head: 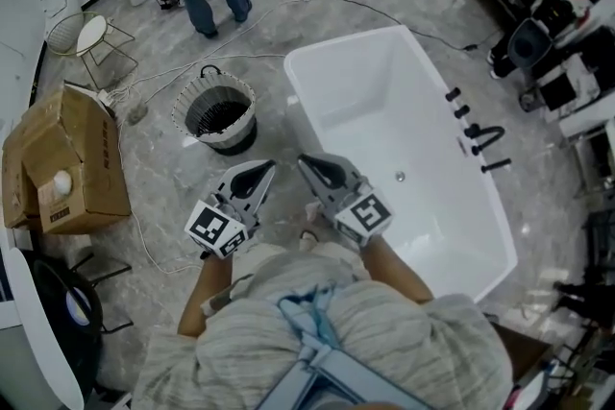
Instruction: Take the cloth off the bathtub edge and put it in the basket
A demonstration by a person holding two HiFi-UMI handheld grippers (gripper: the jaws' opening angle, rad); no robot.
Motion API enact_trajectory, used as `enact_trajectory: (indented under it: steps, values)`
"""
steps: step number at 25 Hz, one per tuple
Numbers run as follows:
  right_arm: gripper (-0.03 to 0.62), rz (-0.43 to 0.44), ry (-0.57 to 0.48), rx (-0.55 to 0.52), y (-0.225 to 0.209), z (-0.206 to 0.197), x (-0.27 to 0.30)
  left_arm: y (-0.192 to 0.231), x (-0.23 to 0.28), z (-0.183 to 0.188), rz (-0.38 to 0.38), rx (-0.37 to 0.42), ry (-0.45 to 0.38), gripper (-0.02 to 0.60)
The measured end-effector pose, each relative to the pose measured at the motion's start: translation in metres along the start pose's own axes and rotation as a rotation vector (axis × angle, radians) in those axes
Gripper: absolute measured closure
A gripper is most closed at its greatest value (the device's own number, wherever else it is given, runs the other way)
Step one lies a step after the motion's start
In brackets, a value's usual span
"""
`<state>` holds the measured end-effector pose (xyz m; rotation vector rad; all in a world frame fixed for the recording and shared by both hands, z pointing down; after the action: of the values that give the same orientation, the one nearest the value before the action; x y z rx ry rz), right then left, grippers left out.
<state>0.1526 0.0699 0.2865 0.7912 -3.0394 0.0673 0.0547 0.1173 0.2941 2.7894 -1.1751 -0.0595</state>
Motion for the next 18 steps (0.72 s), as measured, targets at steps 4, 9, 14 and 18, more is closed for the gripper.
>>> enact_trajectory:
  steps: [4, 9, 14, 18]
  values:
    - [0.591, -0.023, 0.039, 0.022, -0.015, -0.003, -0.002, 0.008, 0.015, -0.003, -0.014, -0.005, 0.021, 0.578]
    - [0.591, -0.043, 0.044, 0.023, -0.024, -0.008, 0.002, 0.023, 0.028, -0.012, -0.039, -0.015, 0.059, 0.578]
    - [0.589, -0.053, 0.055, 0.035, -0.031, -0.018, 0.005, 0.030, 0.041, -0.021, -0.069, -0.030, 0.085, 0.578]
    - [0.589, -0.072, 0.069, 0.052, -0.037, -0.029, 0.003, 0.029, 0.052, -0.032, -0.105, -0.039, 0.105, 0.578]
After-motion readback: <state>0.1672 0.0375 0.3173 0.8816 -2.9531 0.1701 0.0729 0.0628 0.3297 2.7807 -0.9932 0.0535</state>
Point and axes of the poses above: the fingertips, and each gripper's own axes: x forward along the fingers, y to its left, z out of its top, the point moved 4 cm from there along -x, backward along the fingers, and after that the axes turned 14 degrees about -z, right-handed, at the moved point
